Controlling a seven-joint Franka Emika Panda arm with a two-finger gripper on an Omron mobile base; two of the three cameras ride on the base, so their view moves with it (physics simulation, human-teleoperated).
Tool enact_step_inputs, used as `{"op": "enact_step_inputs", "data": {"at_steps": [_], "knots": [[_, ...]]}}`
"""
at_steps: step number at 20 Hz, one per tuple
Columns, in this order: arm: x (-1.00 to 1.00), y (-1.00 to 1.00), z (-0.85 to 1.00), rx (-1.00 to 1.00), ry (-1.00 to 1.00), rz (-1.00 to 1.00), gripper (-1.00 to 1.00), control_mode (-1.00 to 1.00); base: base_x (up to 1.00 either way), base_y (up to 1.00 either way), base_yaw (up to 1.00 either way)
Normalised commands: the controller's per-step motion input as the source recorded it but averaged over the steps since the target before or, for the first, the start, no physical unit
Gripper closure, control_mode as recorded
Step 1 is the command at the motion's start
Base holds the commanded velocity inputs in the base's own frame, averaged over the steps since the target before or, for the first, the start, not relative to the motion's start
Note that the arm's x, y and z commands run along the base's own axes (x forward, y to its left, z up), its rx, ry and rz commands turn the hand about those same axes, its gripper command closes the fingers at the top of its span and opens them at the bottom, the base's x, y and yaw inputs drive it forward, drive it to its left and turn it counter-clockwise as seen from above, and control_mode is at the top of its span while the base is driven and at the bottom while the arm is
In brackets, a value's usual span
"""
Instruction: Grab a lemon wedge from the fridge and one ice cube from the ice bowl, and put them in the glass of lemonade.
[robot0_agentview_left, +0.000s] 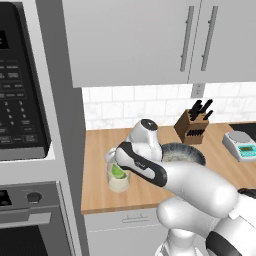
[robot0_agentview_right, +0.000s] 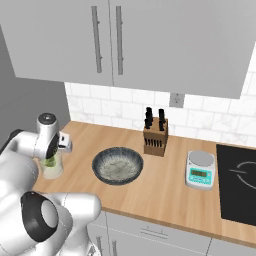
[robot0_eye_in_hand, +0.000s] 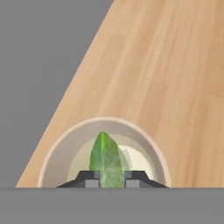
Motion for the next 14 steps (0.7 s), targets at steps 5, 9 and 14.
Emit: {"op": "enact_step_inputs", "data": {"at_steps": [5,9,14], "knots": [[0.0,0.0,-0.1,0.0,0.08,0.0,1.0,-1.0,0.0,0.0,0.0],[0.0,0.0,0.0,0.0,0.08,0.0,-1.0,-1.0,0.0,0.0,0.0],[0.0,0.0,0.0,0.0,0.07,0.0,-1.0,-1.0,0.0,0.0,0.0]]}}
